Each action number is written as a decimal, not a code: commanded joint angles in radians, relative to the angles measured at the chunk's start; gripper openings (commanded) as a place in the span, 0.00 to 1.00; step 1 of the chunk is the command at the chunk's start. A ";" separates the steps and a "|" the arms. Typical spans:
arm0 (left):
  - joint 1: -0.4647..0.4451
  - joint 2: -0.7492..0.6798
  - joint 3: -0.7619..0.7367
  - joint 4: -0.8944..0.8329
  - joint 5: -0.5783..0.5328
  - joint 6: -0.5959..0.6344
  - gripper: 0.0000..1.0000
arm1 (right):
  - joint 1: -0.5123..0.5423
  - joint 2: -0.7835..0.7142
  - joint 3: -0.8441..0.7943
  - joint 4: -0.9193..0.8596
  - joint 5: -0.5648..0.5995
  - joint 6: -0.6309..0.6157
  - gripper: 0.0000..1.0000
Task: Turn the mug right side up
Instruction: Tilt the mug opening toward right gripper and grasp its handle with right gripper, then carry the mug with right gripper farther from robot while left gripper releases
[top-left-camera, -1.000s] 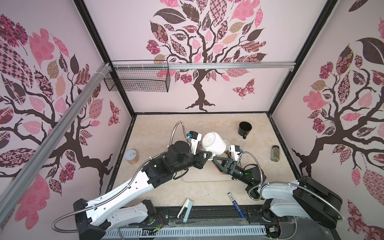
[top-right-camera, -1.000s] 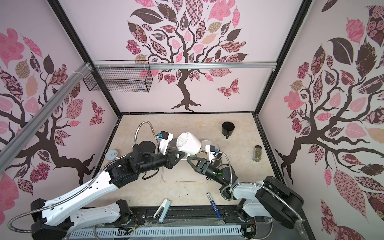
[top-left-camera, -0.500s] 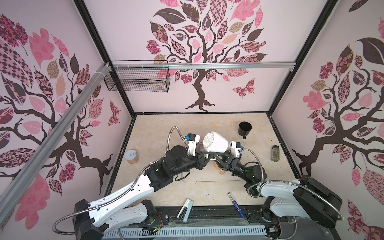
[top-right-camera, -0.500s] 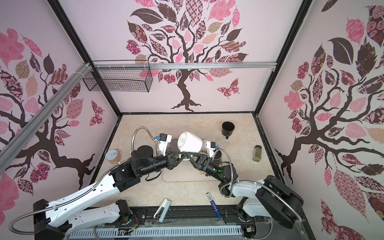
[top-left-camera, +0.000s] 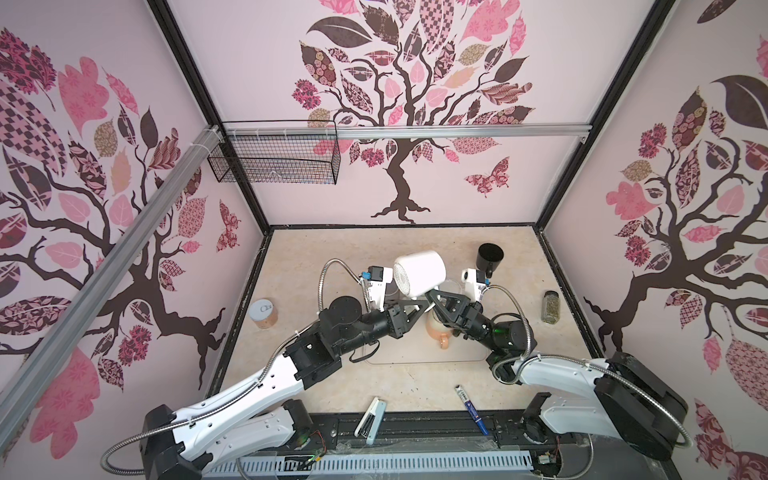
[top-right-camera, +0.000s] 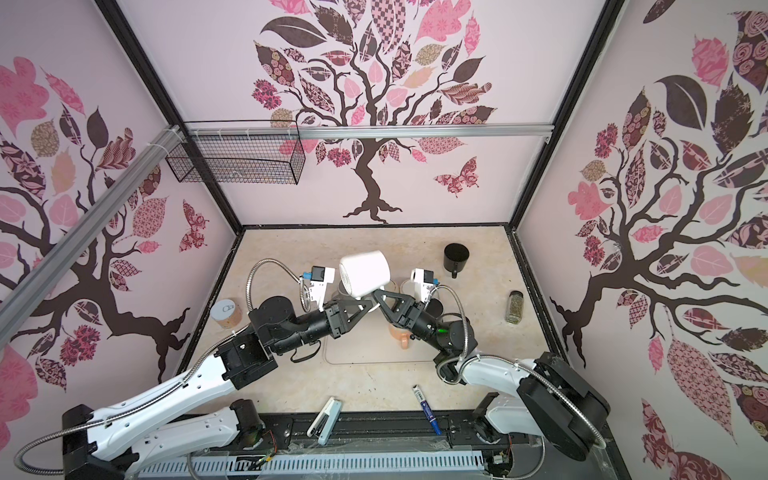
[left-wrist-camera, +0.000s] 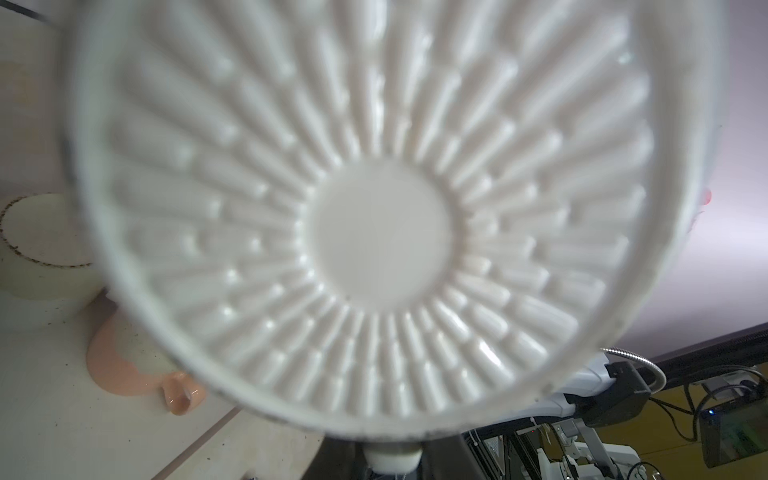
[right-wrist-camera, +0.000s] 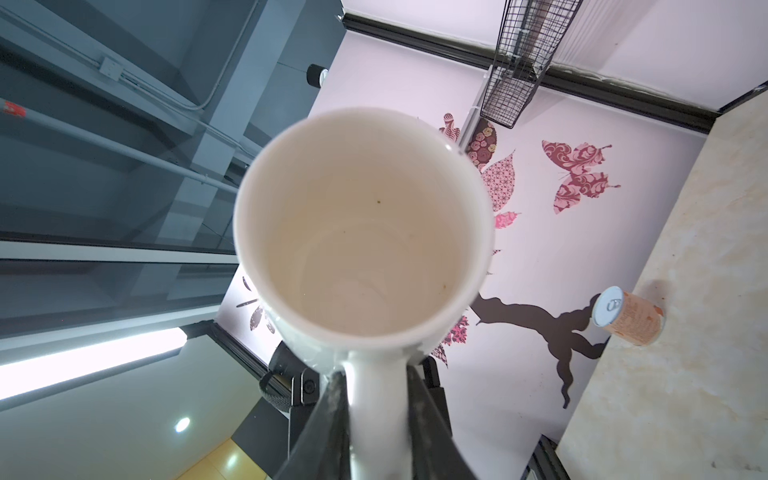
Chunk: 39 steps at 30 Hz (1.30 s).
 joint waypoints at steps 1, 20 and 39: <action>-0.006 -0.012 -0.036 -0.001 0.039 0.023 0.00 | -0.010 0.008 0.072 0.181 0.026 0.021 0.04; -0.003 -0.117 0.091 -0.440 -0.343 0.214 0.71 | -0.011 -0.010 0.126 -0.072 -0.016 -0.023 0.00; 0.088 -0.253 -0.001 -0.514 -0.334 0.284 0.77 | -0.340 -0.008 0.173 -0.385 -0.041 -0.048 0.00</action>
